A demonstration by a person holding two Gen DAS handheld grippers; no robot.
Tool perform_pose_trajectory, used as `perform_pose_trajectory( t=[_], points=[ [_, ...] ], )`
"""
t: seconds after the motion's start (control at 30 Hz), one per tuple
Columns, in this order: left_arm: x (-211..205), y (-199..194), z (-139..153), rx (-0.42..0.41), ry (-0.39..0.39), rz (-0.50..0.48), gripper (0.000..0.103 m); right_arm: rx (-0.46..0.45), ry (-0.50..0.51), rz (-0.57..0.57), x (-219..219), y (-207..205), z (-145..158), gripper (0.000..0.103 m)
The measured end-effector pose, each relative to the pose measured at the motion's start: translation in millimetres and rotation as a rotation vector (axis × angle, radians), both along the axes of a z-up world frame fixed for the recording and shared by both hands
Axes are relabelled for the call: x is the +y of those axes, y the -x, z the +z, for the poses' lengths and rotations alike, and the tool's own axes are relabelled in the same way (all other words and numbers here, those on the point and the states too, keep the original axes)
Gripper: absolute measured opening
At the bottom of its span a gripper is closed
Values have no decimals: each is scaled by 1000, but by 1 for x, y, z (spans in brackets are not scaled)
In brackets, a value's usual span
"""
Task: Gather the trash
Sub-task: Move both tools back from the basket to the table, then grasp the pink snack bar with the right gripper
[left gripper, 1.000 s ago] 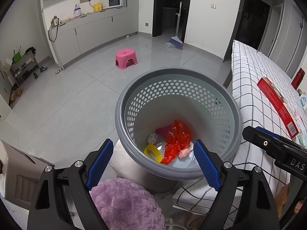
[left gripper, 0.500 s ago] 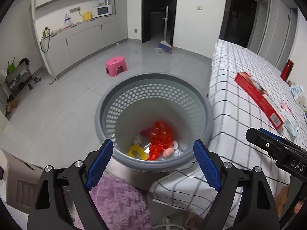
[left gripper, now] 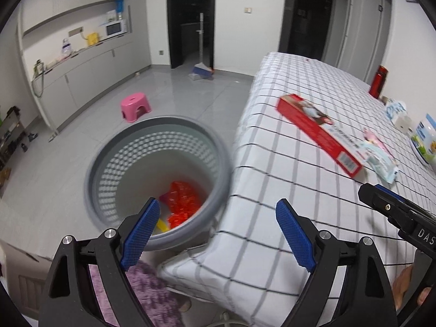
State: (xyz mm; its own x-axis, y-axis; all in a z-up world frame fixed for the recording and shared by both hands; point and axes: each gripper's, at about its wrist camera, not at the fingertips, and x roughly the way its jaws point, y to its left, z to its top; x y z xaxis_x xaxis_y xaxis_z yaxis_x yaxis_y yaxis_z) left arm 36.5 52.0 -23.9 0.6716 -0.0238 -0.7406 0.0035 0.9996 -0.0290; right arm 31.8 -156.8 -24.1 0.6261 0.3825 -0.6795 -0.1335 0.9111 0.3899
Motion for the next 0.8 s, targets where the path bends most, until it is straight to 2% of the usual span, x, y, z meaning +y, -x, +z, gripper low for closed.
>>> perform_pose_trajectory(
  t=[0.5, 0.8],
  points=[
    [-90, -24, -3, 6, 29, -167, 85, 26, 61, -230, -109, 29, -4, 64],
    [-129, -42, 1, 9, 39, -190, 88, 26, 74, -292, -154, 14, -6, 64]
  ],
)
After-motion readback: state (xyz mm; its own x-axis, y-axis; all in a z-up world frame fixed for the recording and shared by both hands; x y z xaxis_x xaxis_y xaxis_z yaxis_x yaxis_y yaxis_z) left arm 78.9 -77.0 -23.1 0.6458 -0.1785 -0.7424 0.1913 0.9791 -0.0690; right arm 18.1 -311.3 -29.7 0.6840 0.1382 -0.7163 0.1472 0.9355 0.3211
